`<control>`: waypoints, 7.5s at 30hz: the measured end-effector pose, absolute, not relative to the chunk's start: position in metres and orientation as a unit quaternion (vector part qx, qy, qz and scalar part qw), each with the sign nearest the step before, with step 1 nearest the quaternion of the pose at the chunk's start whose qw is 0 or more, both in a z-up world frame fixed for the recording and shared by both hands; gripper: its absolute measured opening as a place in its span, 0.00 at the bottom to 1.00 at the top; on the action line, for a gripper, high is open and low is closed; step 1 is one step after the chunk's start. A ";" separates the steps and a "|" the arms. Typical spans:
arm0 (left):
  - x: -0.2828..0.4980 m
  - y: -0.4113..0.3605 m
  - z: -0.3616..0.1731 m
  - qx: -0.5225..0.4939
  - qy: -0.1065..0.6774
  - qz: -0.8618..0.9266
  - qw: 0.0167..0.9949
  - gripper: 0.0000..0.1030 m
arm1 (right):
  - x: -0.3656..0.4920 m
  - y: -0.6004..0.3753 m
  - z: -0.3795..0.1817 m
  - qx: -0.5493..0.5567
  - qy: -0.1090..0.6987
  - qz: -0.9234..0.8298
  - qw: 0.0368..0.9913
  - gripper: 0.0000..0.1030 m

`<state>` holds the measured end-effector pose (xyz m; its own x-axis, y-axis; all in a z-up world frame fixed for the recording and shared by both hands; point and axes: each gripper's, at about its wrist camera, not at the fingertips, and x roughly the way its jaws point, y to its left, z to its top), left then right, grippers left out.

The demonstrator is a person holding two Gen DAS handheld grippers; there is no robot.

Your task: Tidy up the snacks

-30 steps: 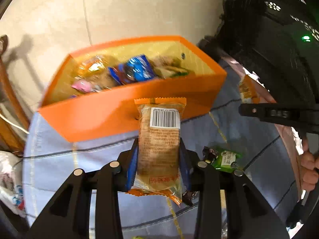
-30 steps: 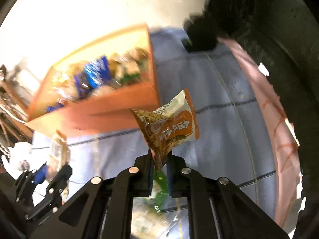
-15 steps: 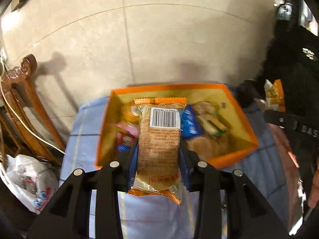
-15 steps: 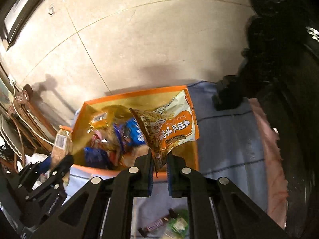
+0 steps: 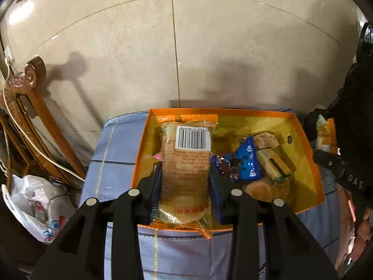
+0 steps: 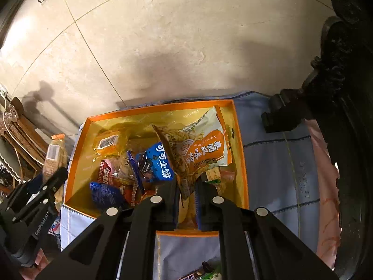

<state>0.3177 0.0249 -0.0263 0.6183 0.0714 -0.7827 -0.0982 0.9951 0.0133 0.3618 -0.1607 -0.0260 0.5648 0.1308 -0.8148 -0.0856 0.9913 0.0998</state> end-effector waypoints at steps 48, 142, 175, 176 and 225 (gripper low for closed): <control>0.034 0.075 -0.219 0.056 0.438 -0.175 0.880 0.56 | 0.201 -0.089 -0.215 0.119 0.570 -0.126 0.803 0.18; 0.308 0.031 -0.006 0.007 0.371 0.040 0.928 0.56 | 0.340 -0.164 -0.011 -0.007 0.408 0.039 0.912 0.20; 0.052 -0.012 -0.209 0.093 0.478 -0.083 0.869 0.96 | 0.177 -0.238 -0.209 0.079 0.610 0.009 0.789 0.97; 0.055 -0.009 -0.213 0.062 0.482 -0.084 0.870 0.96 | 0.179 -0.235 -0.211 0.074 0.609 0.007 0.790 0.97; 0.036 0.037 -0.144 -0.033 0.509 -0.118 0.852 0.22 | 0.171 -0.238 -0.094 0.129 0.525 0.083 0.837 0.61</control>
